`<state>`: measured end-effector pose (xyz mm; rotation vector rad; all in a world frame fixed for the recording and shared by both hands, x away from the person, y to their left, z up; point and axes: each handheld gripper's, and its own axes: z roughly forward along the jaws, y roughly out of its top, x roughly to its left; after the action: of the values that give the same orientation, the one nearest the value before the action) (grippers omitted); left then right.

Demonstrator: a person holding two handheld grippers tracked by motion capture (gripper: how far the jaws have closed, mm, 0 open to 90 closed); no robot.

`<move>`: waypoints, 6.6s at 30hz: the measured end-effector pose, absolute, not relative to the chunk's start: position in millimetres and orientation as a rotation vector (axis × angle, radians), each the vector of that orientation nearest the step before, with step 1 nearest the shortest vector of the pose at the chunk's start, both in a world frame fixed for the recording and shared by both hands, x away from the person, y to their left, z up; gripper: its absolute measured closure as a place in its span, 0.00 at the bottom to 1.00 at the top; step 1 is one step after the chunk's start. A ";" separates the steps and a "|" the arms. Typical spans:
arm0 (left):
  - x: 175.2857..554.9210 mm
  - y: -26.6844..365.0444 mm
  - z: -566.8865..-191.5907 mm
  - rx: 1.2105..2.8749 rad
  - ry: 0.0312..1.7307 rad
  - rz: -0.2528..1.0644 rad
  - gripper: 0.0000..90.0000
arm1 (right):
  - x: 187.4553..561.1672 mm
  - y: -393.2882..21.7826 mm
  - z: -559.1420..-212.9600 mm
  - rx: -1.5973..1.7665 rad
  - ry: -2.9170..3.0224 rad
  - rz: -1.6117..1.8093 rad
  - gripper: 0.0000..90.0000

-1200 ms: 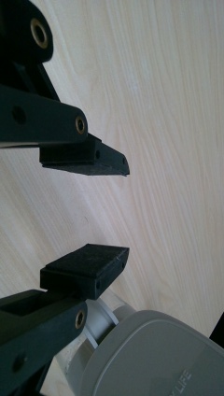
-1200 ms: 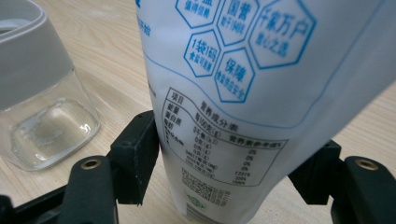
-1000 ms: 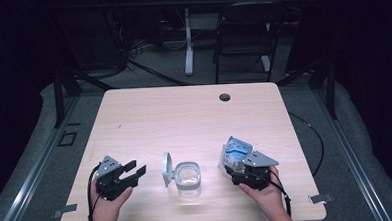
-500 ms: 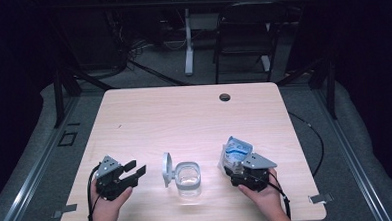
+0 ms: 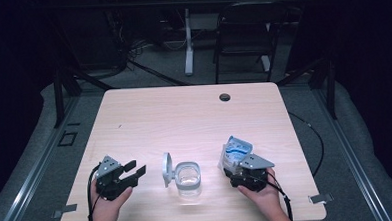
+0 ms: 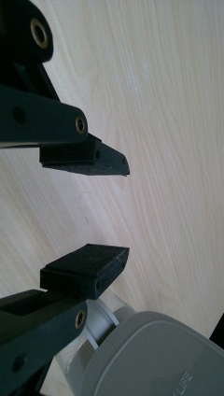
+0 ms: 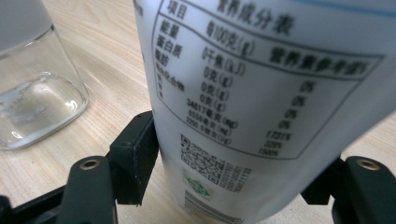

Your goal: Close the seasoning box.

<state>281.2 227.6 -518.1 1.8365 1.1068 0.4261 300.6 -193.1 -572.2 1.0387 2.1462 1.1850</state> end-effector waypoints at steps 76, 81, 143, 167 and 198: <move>281.2 227.0 -519.4 1.846 1.111 0.420 0.59 | 294.9 -189.1 -580.2 1.003 2.160 1.114 0.42; 281.3 226.7 -519.6 1.852 1.111 0.422 0.59 | 293.7 -191.3 -578.1 0.994 2.157 1.090 0.42; 280.9 227.5 -520.5 1.845 1.123 0.424 0.59 | 267.1 -174.1 -532.4 0.686 2.156 0.880 0.42; 281.9 229.3 -521.5 1.857 1.120 0.411 0.59 | 274.1 -163.7 -518.4 0.562 2.248 0.789 0.43; 283.5 230.3 -524.4 1.848 1.128 0.415 0.58 | 277.3 -155.6 -508.9 0.471 2.308 0.684 0.43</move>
<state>283.5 230.3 -524.4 1.8481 1.1284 0.4148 277.3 -155.6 -508.9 0.4706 2.3081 0.6840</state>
